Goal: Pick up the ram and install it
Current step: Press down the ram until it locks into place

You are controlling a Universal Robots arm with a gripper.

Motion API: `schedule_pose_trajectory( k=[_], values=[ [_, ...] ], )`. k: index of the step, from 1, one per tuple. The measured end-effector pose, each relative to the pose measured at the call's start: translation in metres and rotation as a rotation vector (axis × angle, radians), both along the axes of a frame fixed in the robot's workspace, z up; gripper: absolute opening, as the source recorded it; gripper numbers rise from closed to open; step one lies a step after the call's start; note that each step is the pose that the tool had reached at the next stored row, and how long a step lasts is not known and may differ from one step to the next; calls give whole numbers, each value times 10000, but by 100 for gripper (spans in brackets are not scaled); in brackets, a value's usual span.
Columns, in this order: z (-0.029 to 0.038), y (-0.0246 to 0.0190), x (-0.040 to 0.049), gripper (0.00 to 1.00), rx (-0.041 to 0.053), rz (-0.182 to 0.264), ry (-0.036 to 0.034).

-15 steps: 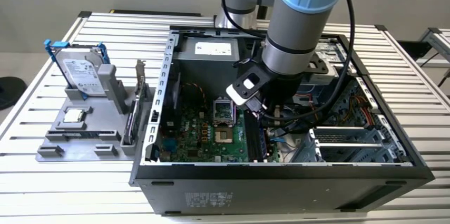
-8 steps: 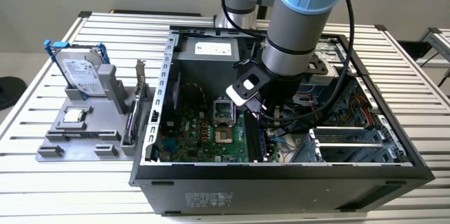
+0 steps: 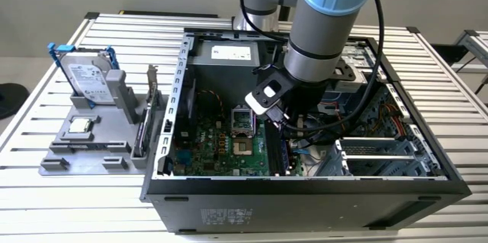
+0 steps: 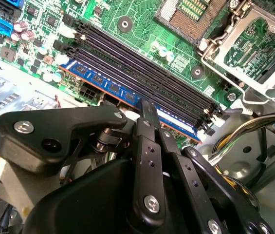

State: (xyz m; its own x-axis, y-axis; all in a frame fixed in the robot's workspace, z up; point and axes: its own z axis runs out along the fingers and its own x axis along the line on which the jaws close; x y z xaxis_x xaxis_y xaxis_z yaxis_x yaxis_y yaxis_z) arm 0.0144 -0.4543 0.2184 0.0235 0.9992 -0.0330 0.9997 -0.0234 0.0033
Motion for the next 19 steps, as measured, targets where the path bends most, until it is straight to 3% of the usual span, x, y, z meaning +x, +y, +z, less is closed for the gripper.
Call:
schedule_pose_trajectory(
  k=[19],
  values=[
    [0, 1, 0, 0, 3, 0, -1]
  ],
)
